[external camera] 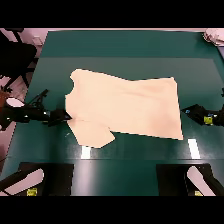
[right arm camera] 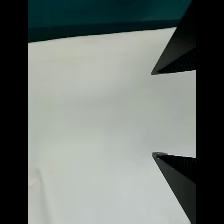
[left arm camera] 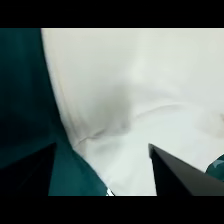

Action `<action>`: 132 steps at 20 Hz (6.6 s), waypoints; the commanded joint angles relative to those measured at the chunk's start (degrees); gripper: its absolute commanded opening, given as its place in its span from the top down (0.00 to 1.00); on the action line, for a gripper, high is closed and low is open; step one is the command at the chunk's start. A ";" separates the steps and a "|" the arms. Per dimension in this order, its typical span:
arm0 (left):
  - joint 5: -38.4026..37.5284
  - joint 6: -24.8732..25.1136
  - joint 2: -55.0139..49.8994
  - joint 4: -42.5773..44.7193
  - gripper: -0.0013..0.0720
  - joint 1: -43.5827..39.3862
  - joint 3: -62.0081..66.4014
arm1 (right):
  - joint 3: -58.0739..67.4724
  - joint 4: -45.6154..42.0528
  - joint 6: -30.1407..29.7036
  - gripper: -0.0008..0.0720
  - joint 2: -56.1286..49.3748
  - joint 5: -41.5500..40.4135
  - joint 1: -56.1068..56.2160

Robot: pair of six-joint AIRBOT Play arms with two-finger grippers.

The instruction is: Fold the shirts.

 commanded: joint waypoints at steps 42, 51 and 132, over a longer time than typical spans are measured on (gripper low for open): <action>-5.95 -0.61 0.04 -11.98 0.95 -4.61 -4.28 | 7.10 -15.58 2.97 0.23 -13.97 13.16 -1.18; -6.10 -0.22 0.04 -12.31 0.95 -4.61 -0.57 | 7.08 -26.73 8.02 0.23 -16.83 17.94 -1.18; 24.87 35.74 6.86 -26.08 0.95 -4.63 21.66 | 20.50 14.03 -14.71 0.96 -12.55 -31.28 20.96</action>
